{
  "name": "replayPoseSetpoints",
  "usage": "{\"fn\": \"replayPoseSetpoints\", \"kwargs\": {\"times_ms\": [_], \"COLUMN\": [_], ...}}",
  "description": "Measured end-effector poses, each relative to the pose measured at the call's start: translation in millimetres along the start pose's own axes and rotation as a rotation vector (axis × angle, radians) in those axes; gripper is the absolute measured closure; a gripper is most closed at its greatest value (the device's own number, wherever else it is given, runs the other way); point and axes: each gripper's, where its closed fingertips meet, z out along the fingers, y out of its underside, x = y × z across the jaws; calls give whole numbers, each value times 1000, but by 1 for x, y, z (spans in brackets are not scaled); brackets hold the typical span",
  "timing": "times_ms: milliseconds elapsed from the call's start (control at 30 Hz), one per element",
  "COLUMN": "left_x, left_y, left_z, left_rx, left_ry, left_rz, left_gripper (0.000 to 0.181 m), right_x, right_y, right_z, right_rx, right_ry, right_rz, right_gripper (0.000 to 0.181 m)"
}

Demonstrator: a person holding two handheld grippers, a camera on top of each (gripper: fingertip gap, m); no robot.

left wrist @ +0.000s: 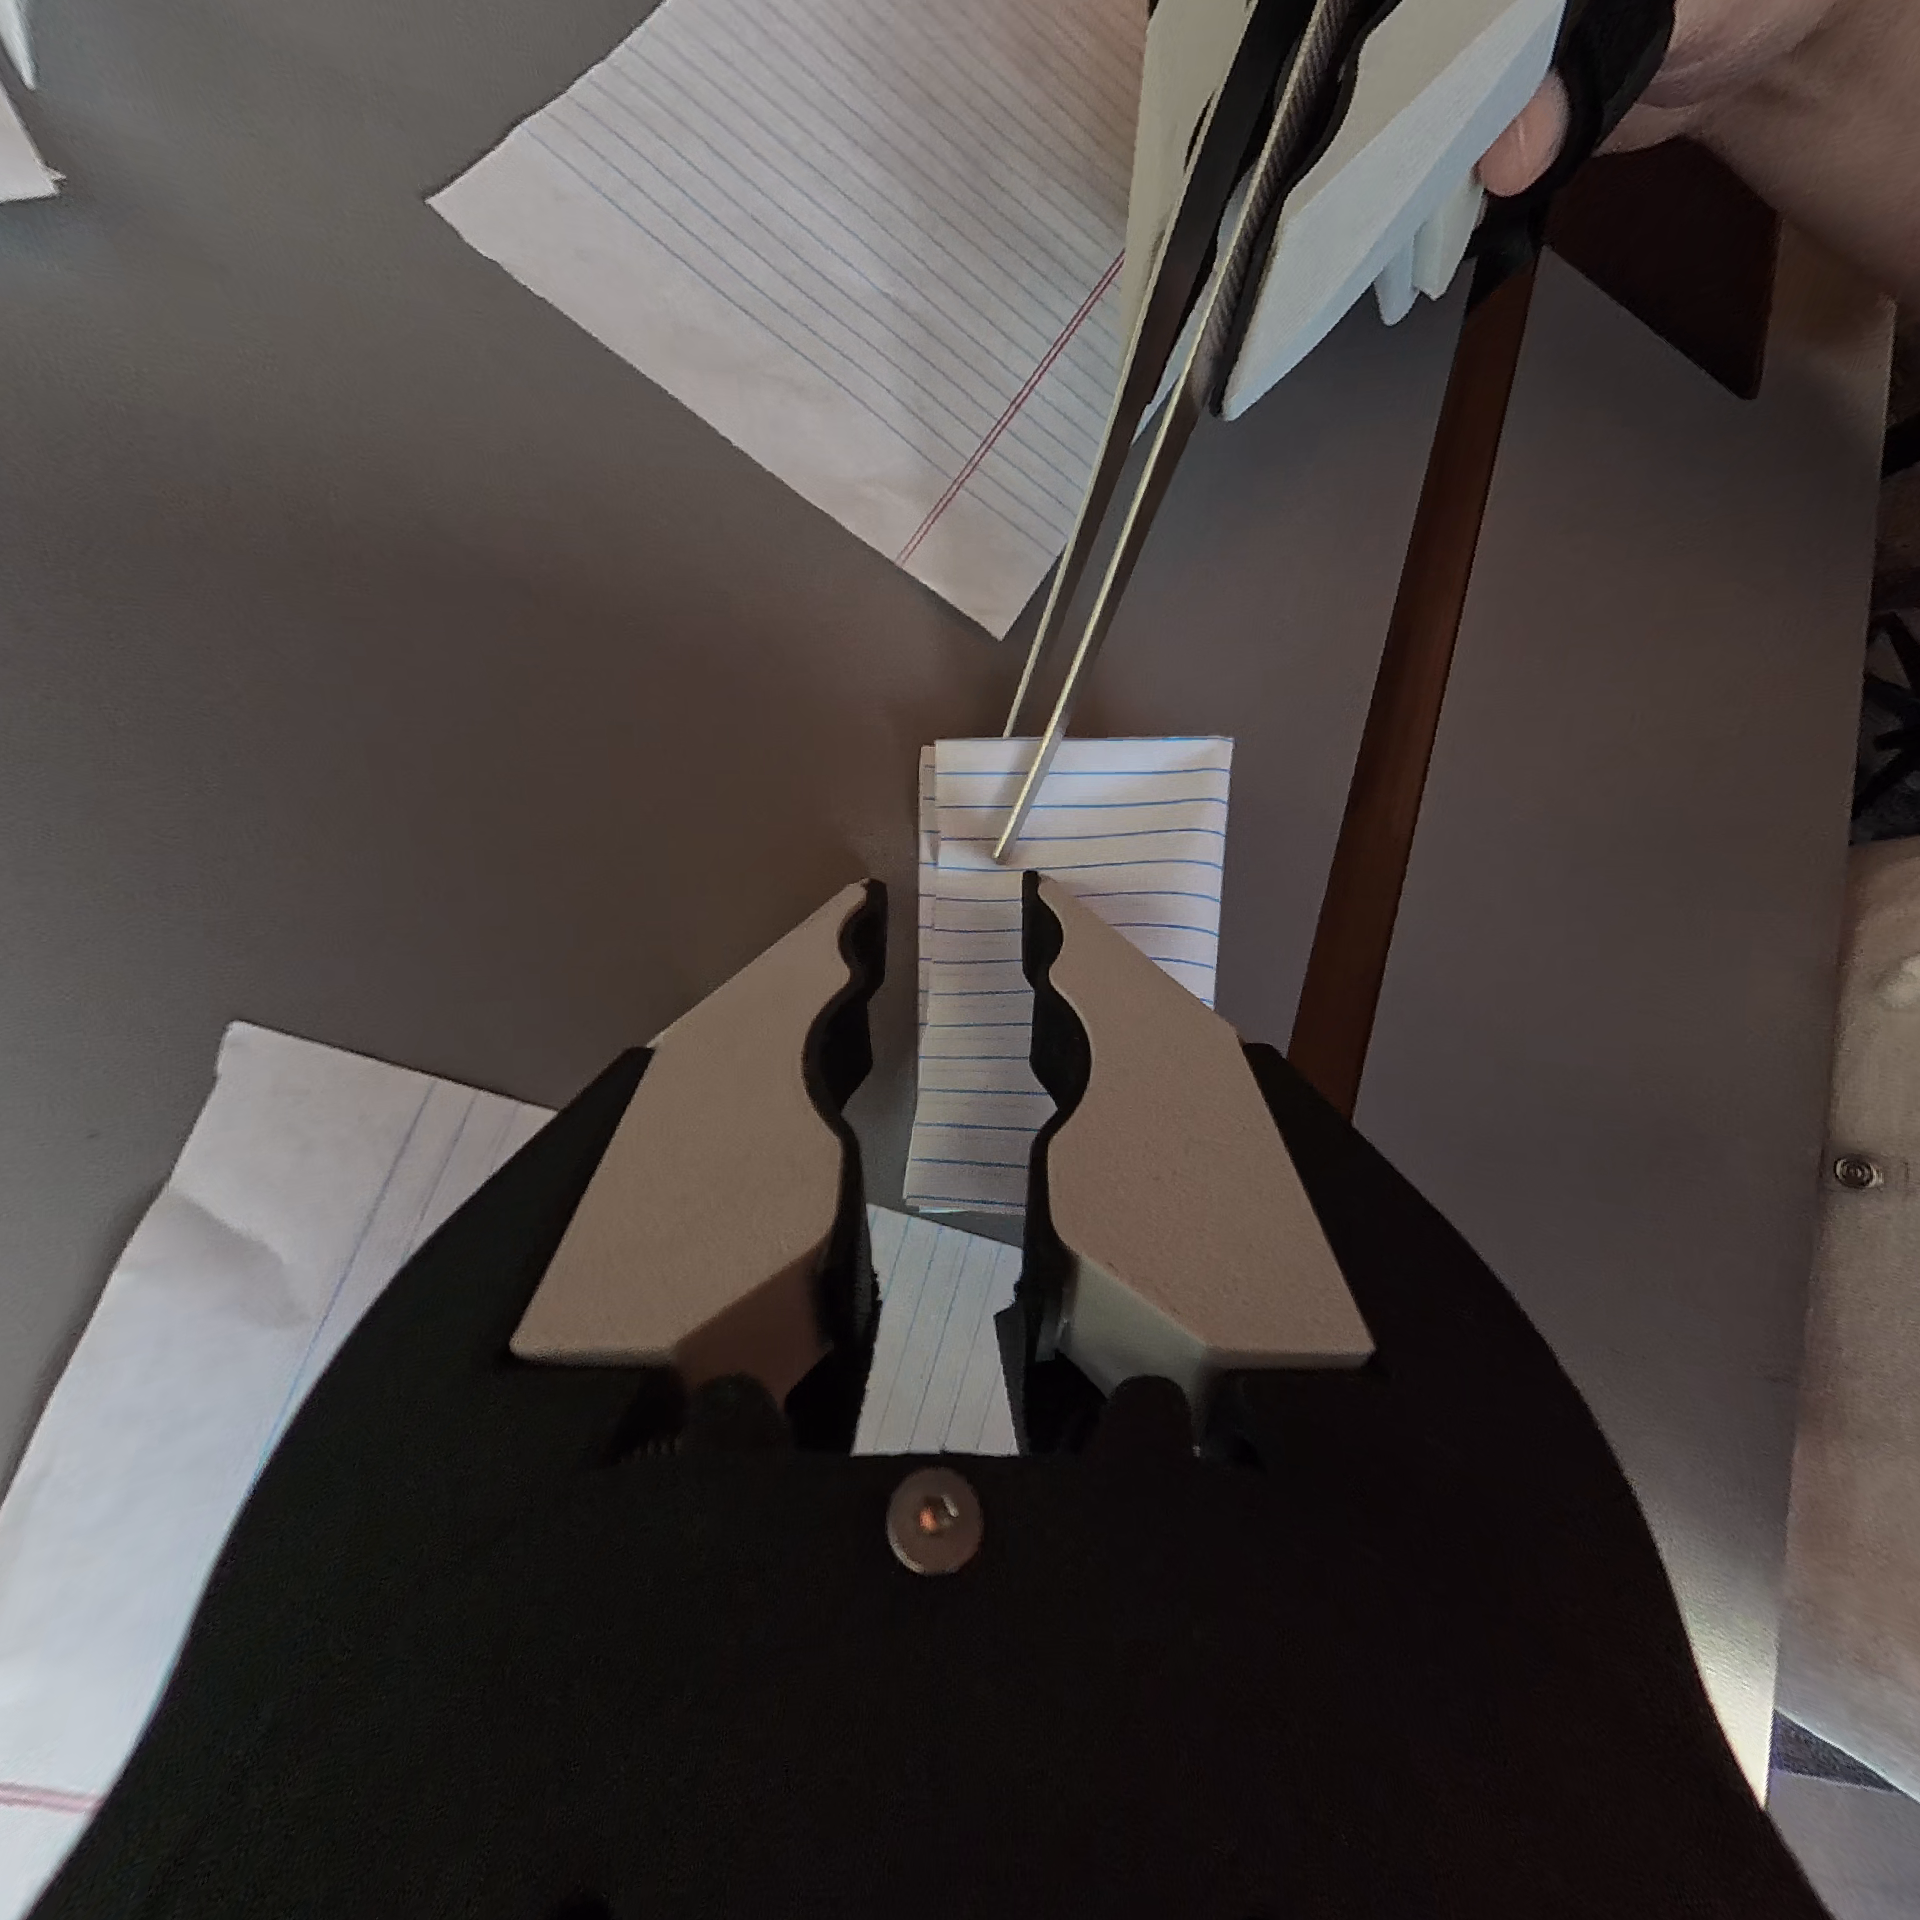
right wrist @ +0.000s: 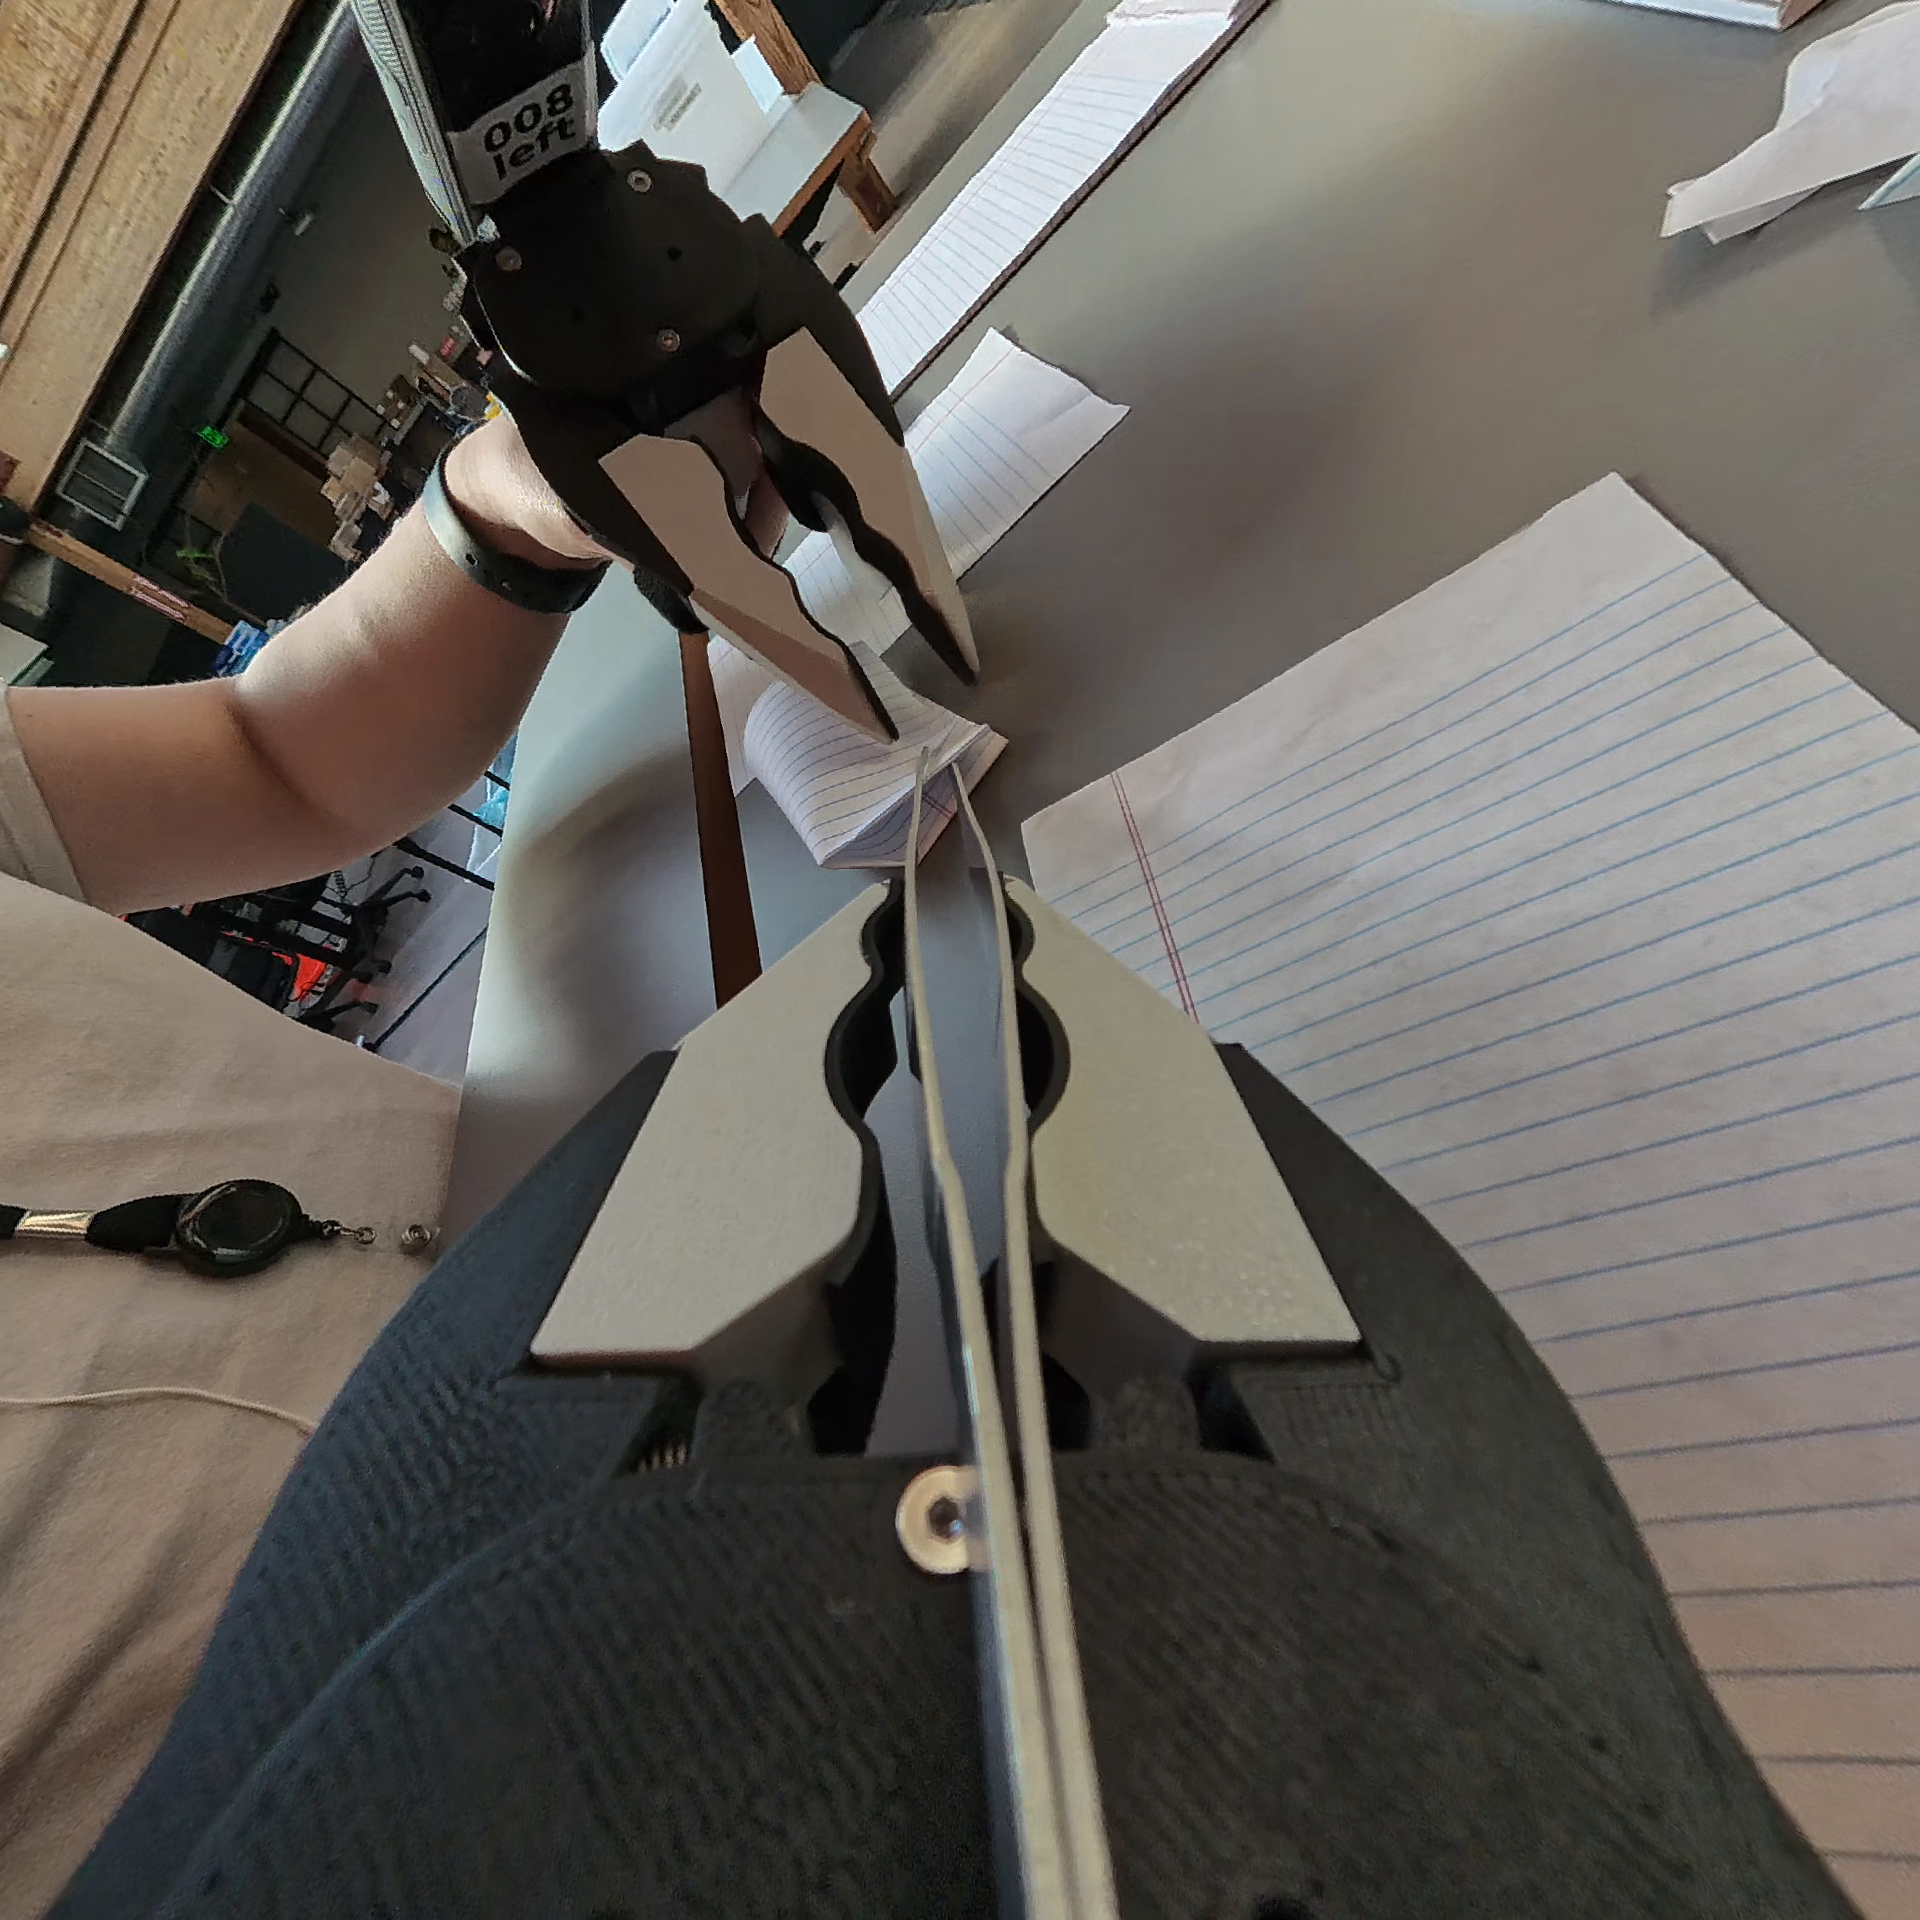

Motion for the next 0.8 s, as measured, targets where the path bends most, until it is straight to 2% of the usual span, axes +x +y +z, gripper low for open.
{"fn": "replayPoseSetpoints", "kwargs": {"times_ms": [133,200,367,600,800], "left_x": [2,6,0,0,-4], "left_y": [2,2,2,1,2], "left_z": [-2,1,3,2,3], "left_rx": [3,1,1,13,17], "left_ry": [40,59,5,31,9], "left_rz": [-28,-36,-7,-34,-26], "left_gripper": [155,161,174,173,181], "right_x": [0,0,-1,1,0], "right_y": [-1,-2,-3,-4,-2], "right_z": [0,1,2,3,3], "right_rx": [-2,-2,3,29,47], "right_ry": [11,24,45,69,88], "right_rz": [-7,-17,-23,0,-7], "right_gripper": [167,167,167,168,168]}}
